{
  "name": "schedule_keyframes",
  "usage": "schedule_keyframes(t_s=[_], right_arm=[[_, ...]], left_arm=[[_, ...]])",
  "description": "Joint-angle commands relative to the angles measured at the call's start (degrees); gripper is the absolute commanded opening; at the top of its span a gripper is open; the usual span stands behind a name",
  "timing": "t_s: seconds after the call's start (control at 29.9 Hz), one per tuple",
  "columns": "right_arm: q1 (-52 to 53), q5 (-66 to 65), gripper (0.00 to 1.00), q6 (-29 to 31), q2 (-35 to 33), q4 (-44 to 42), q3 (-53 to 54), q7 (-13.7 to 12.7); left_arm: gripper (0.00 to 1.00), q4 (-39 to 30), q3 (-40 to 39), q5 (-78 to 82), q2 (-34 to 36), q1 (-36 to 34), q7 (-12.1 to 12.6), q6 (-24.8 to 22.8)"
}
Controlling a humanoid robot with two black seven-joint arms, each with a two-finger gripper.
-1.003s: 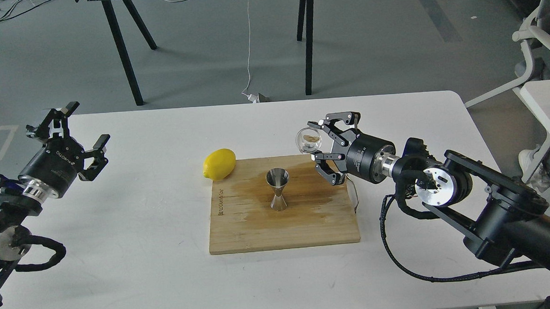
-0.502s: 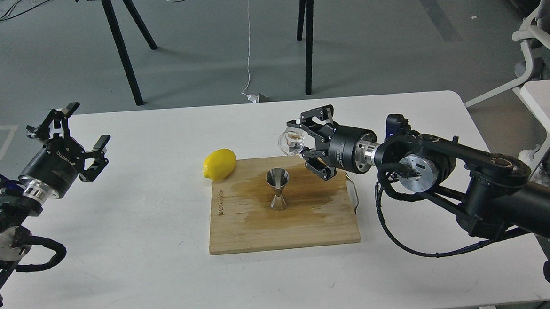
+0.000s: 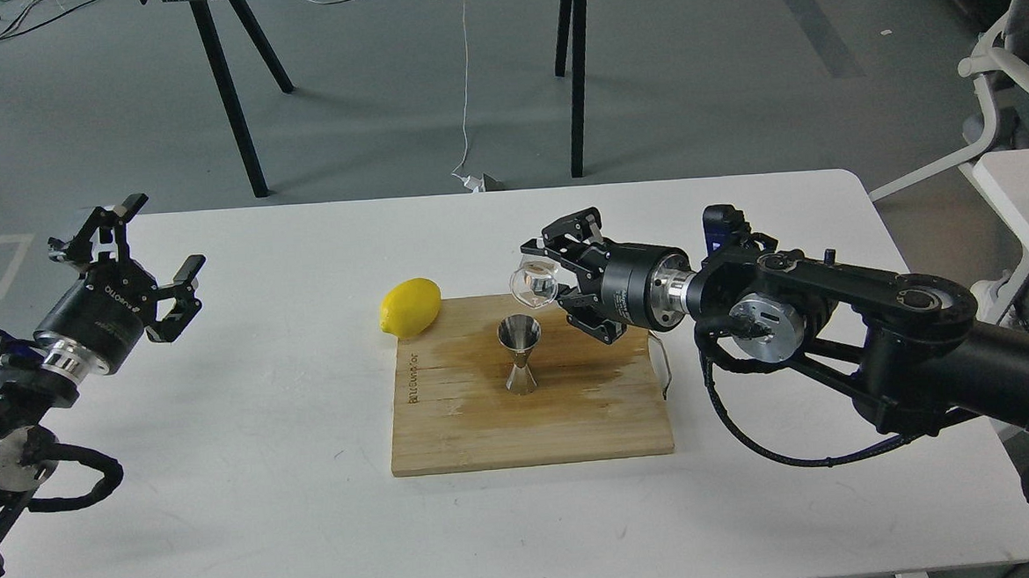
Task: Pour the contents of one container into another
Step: 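Carry the clear cup with the right gripper above the jigger, then tilt the clear cup with the right gripper to pour into the jigger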
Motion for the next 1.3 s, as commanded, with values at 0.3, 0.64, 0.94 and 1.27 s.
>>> schedule_keyframes(t_s=[0.3,0.64,0.94,1.27], right_arm=[[5.87,-2.94,0.40,0.16,0.26,-0.01,-7.19,-0.03],[10.10,-4.52,0.40,0.16,1.49,-0.27,-12.21,-0.03],[11.41,-6.98,0.41,0.16,3.60,-1.59,-14.14,-0.03],[13.96,-7.07,0.41,0.16,4.30,-2.47,-16.51,-0.03]], left_arm=[[0.99,0.00,-0.04,0.00,0.00,0.03,0.00,0.00],[0.99,0.00,-0.04,0.00,0.00,0.03,0.00,0.00],[0.99,0.00,-0.04,0.00,0.00,-0.06,0.00,0.00],[0.99,0.00,-0.13,0.00,0.00,0.03,0.00,0.00]])
